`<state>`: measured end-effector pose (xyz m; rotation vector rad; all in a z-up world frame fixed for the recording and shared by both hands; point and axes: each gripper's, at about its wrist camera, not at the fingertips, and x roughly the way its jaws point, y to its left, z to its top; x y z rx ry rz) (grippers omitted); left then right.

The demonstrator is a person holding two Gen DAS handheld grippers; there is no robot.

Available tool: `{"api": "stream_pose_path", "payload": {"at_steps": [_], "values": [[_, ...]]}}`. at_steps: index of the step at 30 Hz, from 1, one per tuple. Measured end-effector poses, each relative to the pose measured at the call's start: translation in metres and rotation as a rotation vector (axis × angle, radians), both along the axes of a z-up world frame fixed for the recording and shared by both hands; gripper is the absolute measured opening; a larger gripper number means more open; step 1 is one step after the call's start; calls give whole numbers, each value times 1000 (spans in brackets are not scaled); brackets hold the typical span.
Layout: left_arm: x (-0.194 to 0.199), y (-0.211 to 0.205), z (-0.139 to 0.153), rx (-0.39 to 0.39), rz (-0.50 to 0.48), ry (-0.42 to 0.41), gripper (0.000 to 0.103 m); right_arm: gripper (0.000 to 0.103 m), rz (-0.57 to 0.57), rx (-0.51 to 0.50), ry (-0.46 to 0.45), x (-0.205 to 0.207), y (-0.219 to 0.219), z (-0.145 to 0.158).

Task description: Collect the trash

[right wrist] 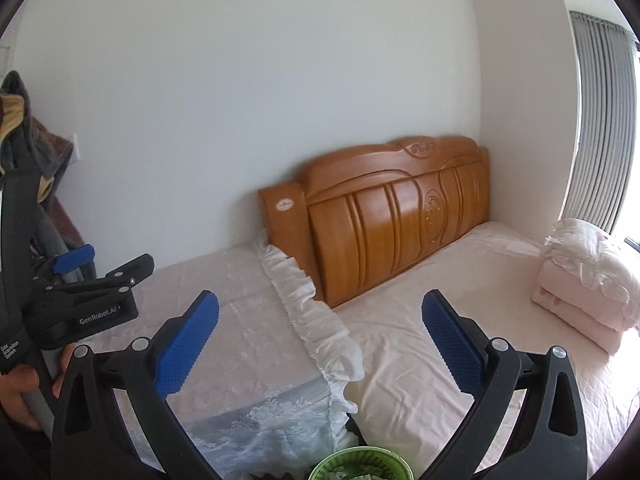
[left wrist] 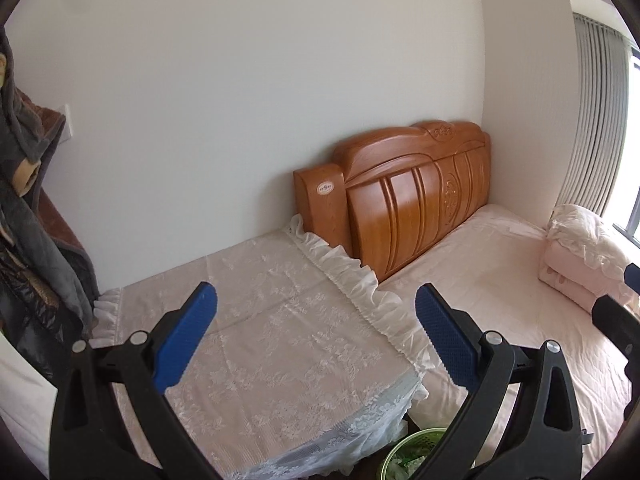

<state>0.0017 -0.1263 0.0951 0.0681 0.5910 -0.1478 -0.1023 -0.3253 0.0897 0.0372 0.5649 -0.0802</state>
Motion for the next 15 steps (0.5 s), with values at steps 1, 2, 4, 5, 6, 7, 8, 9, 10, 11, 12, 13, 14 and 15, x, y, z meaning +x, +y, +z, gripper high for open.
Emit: {"api": "stream_pose_path", "payload": {"at_steps": [1,2,4,5,6,7,8,9,10,11,12,13,14,15], "values": [[3,1,-1,-5,2,7,95,101,3,1,6,2,1,-2],[2,1,-2,-8,4,10,95,101,5,4,8,2,3,-2],[0,0,1,-7,3,13,95,101,4,5,12,2,4,-4],[1,-2,0,-5,0,14,95,101,2,4,12,3,3,-4],[1,-2,-1,-3,-2,15,95,101,1,4,12,1,4,-4],[2,-4,-2,-4,-5,18,95,101,-1,4,13,1,3,-4],[2,-3,-2,-5,-7,21,95,101,-2,4,14,2,3,-4],[3,-4,-3,-5,-8,23,95,101,-1,4,16,2,4,-5],[5,-5,-4,-5,-10,25,95,101,-3,4,18,3,3,-6],[5,-6,-5,-3,-13,27,95,101,-3,4,19,3,3,-6],[6,-6,-6,-1,-16,28,95,101,-5,4,22,4,2,-7],[7,-7,-7,1,-18,29,95,101,-7,5,24,4,1,-7],[7,-9,-7,4,-20,31,95,101,-8,8,25,5,0,-8],[8,-9,-8,5,-21,32,95,101,-10,10,25,4,-1,-8]]}}
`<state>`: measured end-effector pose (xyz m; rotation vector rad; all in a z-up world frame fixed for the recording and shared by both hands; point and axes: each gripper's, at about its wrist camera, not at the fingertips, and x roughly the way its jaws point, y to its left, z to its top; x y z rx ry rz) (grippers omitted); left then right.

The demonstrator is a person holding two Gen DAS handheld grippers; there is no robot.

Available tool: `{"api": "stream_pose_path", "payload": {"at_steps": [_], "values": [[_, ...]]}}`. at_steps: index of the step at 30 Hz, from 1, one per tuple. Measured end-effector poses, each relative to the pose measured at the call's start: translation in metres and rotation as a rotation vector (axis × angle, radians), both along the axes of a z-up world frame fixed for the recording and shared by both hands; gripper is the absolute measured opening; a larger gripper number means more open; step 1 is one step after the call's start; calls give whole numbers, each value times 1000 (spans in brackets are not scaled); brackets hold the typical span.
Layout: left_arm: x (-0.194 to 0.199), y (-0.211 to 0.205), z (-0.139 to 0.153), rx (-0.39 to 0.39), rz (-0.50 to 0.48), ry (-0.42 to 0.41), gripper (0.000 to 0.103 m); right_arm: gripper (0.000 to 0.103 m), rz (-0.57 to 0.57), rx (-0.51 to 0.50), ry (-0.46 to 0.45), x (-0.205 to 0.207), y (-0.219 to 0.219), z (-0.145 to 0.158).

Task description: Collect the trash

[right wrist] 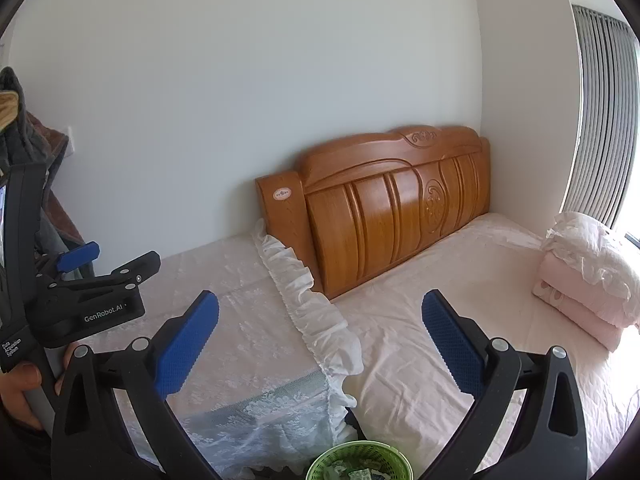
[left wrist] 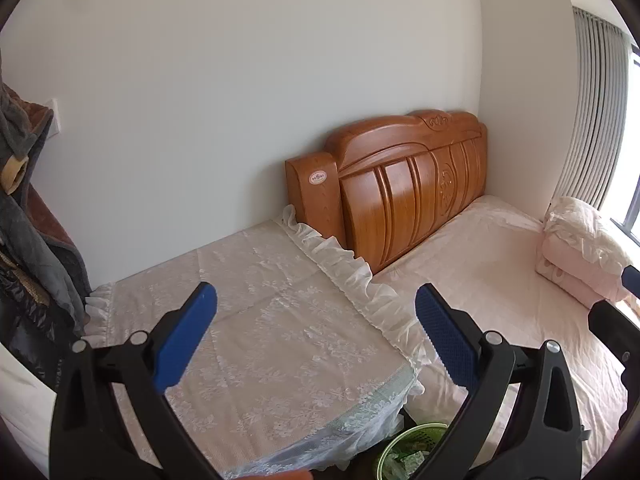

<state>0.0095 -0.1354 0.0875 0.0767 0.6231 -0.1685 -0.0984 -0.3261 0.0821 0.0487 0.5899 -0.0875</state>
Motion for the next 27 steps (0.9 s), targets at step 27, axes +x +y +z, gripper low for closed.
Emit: {"api": "stream_pose_path", "payload": {"at_steps": [27], "values": [[6,-5,-5,-6,-12,27,95,101,-16,19,7,0,-7,-1]]}}
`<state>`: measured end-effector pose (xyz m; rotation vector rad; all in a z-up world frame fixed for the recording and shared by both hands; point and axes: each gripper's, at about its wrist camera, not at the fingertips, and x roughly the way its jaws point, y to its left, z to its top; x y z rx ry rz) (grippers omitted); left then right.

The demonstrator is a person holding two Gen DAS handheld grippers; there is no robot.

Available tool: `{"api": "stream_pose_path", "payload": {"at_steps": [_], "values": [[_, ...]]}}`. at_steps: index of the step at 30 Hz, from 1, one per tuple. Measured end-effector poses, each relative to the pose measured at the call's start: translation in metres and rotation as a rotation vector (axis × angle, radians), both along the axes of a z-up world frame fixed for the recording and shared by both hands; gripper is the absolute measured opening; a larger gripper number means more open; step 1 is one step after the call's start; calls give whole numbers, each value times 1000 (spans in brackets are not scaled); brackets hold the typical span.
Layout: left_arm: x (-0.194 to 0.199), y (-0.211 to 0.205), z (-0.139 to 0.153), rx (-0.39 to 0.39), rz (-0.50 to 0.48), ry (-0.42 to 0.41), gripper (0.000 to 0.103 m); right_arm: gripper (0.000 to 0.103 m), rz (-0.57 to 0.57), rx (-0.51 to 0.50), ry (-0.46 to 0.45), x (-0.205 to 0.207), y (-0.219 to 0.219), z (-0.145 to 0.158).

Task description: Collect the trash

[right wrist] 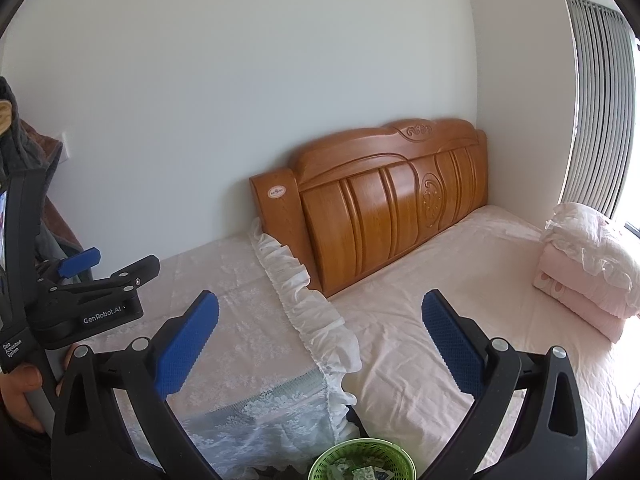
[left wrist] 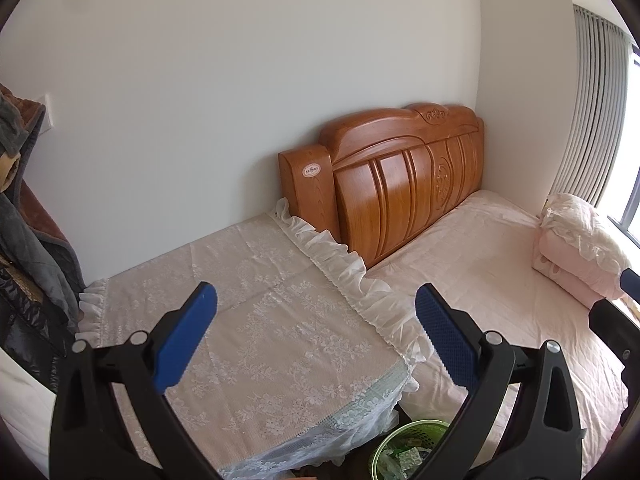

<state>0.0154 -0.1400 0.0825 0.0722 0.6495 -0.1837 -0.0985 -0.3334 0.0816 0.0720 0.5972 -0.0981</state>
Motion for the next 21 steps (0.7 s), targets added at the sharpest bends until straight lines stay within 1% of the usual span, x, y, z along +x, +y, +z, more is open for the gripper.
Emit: {"api": "stream_pose_path", "payload": {"at_steps": [21], "values": [[-3,-3,-1,8,2,8,95,101,-7,-2,9,-3,-2,-2]]}}
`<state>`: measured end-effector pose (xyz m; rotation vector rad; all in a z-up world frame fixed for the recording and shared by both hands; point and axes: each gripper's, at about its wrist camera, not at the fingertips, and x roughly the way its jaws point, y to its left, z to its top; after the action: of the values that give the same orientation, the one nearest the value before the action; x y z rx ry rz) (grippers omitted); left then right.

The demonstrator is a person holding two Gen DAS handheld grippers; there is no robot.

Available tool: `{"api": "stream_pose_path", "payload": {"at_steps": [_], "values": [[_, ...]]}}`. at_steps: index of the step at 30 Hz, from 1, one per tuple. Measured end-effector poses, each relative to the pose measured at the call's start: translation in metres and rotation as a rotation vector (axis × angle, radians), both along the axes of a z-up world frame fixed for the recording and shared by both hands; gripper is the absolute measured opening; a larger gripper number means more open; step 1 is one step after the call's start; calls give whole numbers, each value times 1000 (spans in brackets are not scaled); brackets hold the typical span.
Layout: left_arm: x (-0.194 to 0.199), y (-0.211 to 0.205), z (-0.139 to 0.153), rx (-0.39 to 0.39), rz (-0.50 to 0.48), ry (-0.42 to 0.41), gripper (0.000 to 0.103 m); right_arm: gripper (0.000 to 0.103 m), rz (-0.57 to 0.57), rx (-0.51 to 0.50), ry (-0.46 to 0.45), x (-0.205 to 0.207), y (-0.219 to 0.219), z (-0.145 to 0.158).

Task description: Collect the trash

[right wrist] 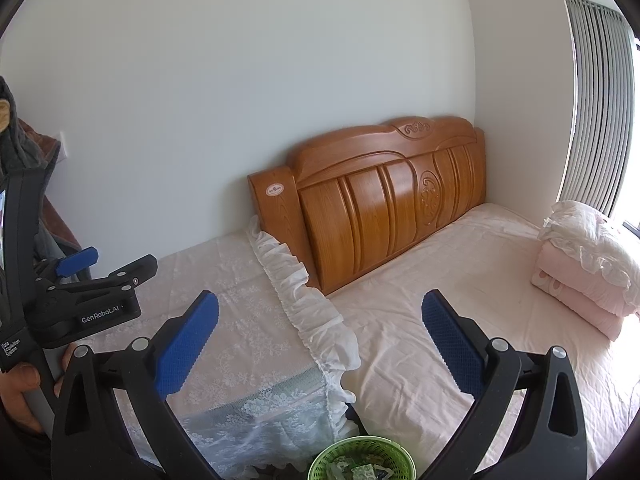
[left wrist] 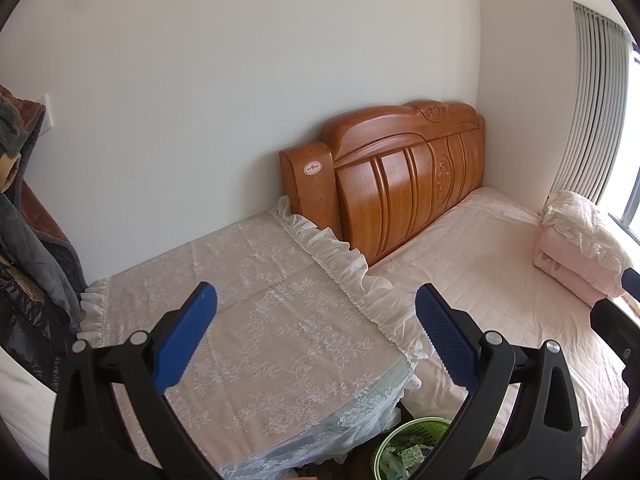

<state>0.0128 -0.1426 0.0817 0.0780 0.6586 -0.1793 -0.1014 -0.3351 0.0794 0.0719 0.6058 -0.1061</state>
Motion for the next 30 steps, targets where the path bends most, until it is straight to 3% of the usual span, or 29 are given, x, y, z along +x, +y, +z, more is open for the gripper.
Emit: {"api": "stream_pose_path", "payload": {"at_steps": [30], "values": [[6,0,-2,-3,-4,17,95,101,-8,2,15,0,-2,-1]]}}
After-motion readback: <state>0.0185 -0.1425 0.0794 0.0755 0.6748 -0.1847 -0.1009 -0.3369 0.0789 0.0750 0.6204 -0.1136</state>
